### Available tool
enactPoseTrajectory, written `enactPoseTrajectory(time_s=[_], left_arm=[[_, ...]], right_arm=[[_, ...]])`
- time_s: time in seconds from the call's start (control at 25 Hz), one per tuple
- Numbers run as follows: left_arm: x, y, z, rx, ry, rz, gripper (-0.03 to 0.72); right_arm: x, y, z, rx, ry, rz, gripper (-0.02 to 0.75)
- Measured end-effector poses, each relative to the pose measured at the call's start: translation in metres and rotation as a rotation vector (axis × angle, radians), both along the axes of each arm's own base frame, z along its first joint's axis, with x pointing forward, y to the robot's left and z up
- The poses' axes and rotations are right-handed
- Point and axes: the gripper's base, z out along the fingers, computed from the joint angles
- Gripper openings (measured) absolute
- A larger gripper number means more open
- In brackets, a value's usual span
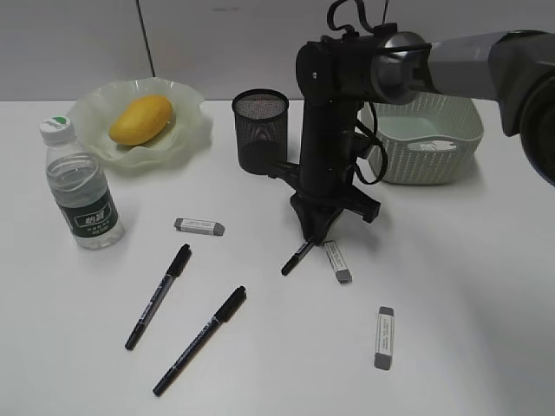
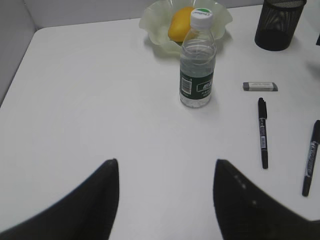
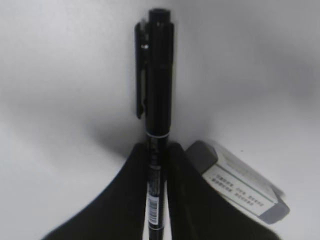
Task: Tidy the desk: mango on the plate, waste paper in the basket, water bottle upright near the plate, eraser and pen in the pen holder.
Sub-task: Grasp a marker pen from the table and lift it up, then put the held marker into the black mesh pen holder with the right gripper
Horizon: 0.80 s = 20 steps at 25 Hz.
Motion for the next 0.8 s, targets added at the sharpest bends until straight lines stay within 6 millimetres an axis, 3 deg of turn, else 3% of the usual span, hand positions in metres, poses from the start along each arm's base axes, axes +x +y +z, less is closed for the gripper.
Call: enactPoseTrajectory(time_s=[0.24,0.44,0.8], left_arm=[[0.000,0.000,0.000,0.000,0.000,0.000,0.448],[0.000,0.000,0.000,0.000,0.000,0.000,0.446],[0.000,0.000,0.000,0.000,0.000,0.000,0.445]], right_arm=[[0.001,-0.001,0.000,-0.003,-0.012,0.091,0.095],[0.000,0.005,0.003,0.021,-0.039,0.312,0.095],[-0.025,0.036,0.027,-0.011,-0.067,0.688,0.095]])
